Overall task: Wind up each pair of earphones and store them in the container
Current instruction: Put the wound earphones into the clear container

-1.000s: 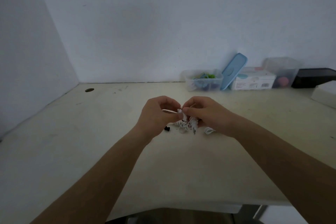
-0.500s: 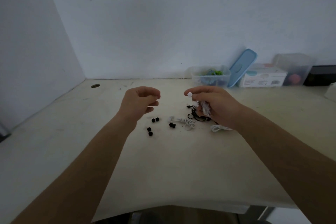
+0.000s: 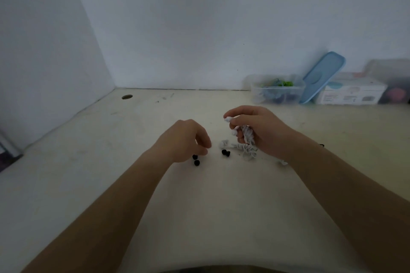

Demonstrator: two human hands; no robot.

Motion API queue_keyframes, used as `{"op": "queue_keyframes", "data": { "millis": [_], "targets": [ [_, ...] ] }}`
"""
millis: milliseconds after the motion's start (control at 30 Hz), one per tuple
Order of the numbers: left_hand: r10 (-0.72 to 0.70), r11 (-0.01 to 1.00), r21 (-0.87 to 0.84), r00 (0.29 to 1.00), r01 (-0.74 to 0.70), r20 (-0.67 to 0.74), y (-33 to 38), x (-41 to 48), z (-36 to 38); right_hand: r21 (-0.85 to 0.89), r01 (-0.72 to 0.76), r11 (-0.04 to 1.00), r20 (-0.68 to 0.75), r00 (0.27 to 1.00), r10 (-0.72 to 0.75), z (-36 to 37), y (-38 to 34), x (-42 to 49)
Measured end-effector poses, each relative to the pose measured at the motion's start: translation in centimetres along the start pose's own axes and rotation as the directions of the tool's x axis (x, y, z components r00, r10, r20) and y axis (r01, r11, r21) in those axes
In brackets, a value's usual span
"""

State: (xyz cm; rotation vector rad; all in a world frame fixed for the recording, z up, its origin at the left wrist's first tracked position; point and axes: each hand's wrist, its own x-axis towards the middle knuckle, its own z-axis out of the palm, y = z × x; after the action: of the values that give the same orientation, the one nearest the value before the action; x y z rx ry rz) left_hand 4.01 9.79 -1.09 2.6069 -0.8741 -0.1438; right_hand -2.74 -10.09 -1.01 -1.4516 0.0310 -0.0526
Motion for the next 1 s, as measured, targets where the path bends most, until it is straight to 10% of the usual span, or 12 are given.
{"op": "queue_keyframes", "data": {
  "millis": [433,700,1000],
  "targets": [
    [0.083,0.994,0.06,0.983,-0.094,0.162,0.2,0.4,-0.1,0.003,0.04,0.999,0.061,0.997,-0.04,0.2,1.0,0.9],
    [0.002,0.757,-0.642,0.983,-0.121,-0.183,0.4,-0.3,0.5,-0.04,0.092,0.995,0.0,0.996,-0.092,-0.7,2.1,-0.1],
    [-0.007,0.684,-0.699,0.956,-0.21,-0.294,1.2,-0.4,1.6,-0.023,0.186,0.982,-0.034,0.982,-0.187,-0.7,2.3,-0.4]
  ]
}}
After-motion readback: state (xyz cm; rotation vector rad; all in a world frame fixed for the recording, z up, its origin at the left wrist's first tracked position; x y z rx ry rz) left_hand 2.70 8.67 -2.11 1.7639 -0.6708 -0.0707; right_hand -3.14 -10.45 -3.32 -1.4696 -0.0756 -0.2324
